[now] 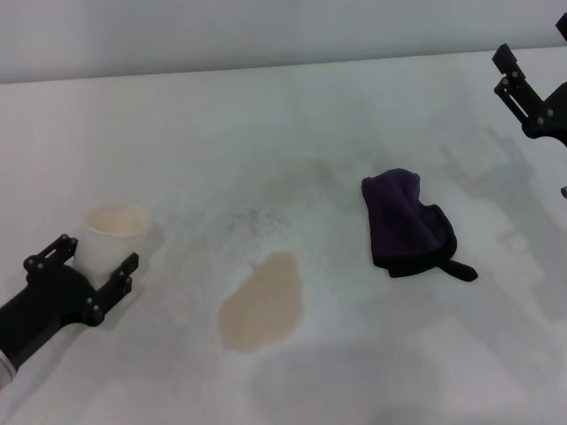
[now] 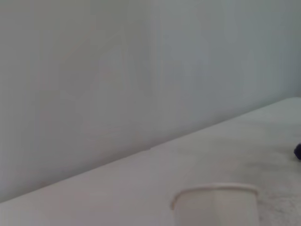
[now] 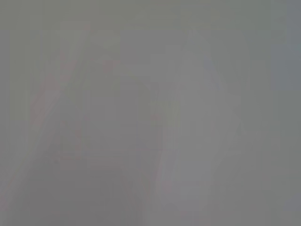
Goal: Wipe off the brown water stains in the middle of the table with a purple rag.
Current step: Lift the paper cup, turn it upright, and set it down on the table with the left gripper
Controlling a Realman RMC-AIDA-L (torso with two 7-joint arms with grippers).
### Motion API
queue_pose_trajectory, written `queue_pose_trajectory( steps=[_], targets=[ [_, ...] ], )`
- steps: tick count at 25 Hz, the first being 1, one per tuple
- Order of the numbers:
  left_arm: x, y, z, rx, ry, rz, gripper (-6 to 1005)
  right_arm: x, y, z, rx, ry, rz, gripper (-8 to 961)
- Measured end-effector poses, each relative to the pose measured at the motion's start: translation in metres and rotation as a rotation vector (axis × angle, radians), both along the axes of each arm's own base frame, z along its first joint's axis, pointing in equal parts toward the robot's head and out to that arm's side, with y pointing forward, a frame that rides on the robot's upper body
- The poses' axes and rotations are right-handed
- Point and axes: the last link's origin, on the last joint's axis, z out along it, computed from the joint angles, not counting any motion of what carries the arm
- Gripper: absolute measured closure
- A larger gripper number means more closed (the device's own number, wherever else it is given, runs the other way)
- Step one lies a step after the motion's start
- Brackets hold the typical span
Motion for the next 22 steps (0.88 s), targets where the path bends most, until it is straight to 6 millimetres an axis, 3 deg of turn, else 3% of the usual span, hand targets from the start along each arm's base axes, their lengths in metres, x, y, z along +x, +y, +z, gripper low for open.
queue_pose_trajectory(
  steps=[13, 22],
  targets=[
    [-0.001, -0.016, -0.011, 0.017, 0.046, -0.033, 364, 0.004, 0.005, 0.002, 0.002, -0.011, -0.028, 150],
    [-0.001, -0.041, -0.017, 0.096, 0.062, -0.047, 347, 0.006, 0.008, 0.005, 0.011, -0.024, -0.039, 151]
  ],
)
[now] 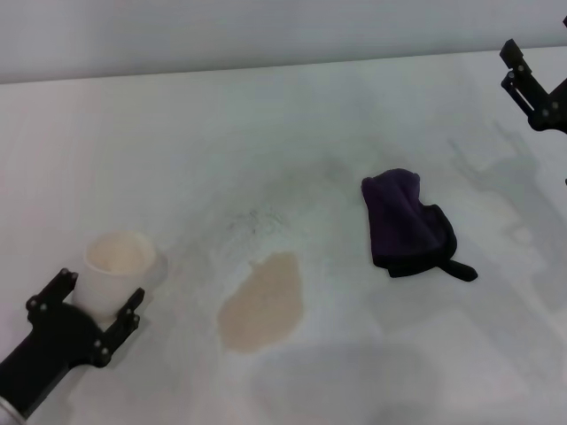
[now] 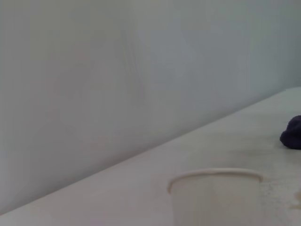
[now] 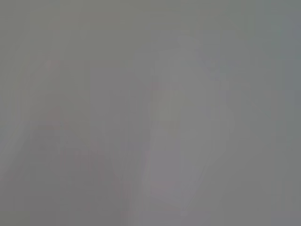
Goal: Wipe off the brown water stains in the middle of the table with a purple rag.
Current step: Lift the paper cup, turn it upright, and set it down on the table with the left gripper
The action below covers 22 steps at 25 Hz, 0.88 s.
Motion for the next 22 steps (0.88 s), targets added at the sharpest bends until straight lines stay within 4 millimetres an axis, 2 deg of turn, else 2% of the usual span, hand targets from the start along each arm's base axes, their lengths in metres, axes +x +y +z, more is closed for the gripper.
queue_pose_trajectory(
  steps=[6, 22],
  targets=[
    [-0.004, -0.014, -0.002, 0.013, -0.013, 0.034, 336, 0.0, 0.001, 0.001, 0.003, -0.008, 0.0, 151],
    [-0.011, -0.03, -0.005, 0.015, -0.04, 0.103, 307, -0.001, 0.001, 0.0, -0.002, -0.009, 0.006, 151]
  ],
)
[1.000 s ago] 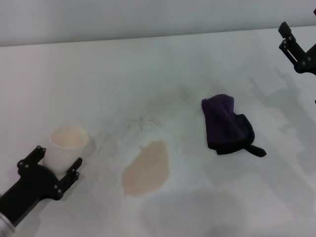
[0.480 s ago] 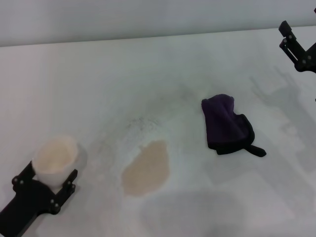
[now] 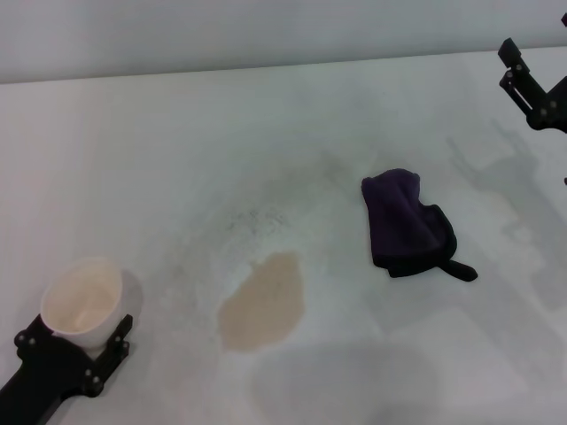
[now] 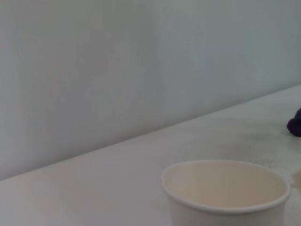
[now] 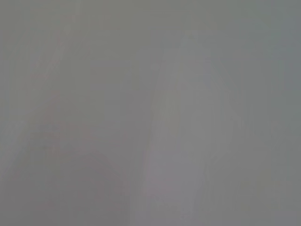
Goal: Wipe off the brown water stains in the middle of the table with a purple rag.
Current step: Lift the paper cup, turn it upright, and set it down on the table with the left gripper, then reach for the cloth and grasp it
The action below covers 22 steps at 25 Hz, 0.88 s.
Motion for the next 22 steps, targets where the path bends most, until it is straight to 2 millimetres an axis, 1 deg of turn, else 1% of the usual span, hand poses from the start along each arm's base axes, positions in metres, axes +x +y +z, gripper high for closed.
queue_pose_trajectory(
  steps=[5, 9, 14, 22],
  targets=[
    [-0.001, 0.0, 0.0, 0.012, -0.027, 0.042, 298, -0.001, -0.001, -0.001, -0.006, 0.0, 0.006, 151],
    [-0.001, -0.001, 0.0, 0.016, -0.028, 0.042, 291, 0.0, -0.003, -0.002, -0.008, 0.0, 0.004, 151],
    [0.0, -0.009, 0.001, 0.019, -0.035, 0.024, 114, 0.0, -0.003, -0.002, -0.008, 0.0, 0.005, 151],
    [0.0, -0.029, 0.005, 0.052, -0.045, 0.012, 114, 0.0, -0.004, -0.002, -0.01, 0.0, 0.006, 152]
  ],
)
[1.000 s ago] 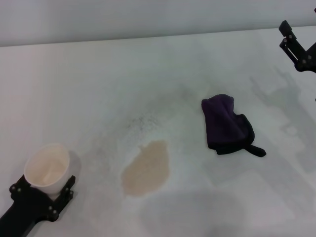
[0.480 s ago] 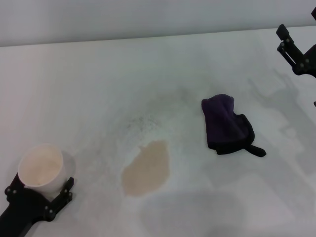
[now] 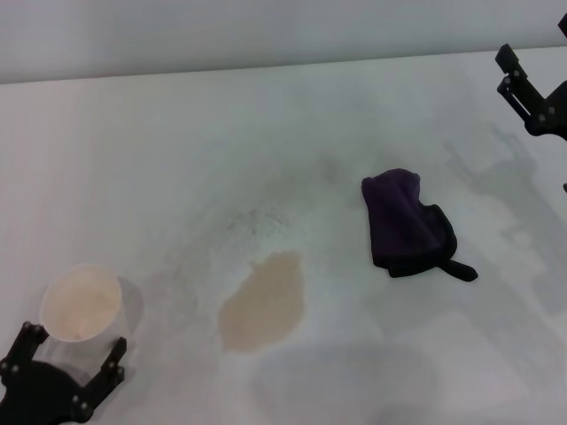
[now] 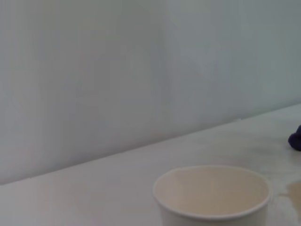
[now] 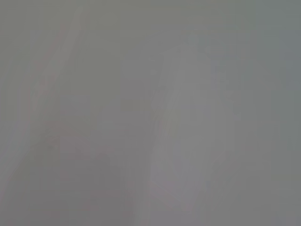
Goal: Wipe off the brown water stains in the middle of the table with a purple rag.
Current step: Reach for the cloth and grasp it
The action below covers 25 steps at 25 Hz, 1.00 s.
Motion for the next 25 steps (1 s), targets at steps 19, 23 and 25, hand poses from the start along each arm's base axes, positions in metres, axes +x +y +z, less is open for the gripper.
queue_pose_trajectory(
  steps=[19, 23, 25],
  targets=[
    [-0.016, -0.039, 0.03, 0.22, -0.015, 0.115, 115, 0.003, -0.011, 0.0, 0.001, 0.006, 0.005, 152],
    [-0.022, -0.038, 0.042, 0.303, -0.015, 0.158, 115, 0.004, -0.016, 0.001, 0.013, 0.03, 0.008, 152],
    [-0.026, -0.037, 0.049, 0.35, -0.012, 0.183, 114, 0.003, -0.018, 0.002, 0.019, 0.05, 0.013, 152]
  ],
)
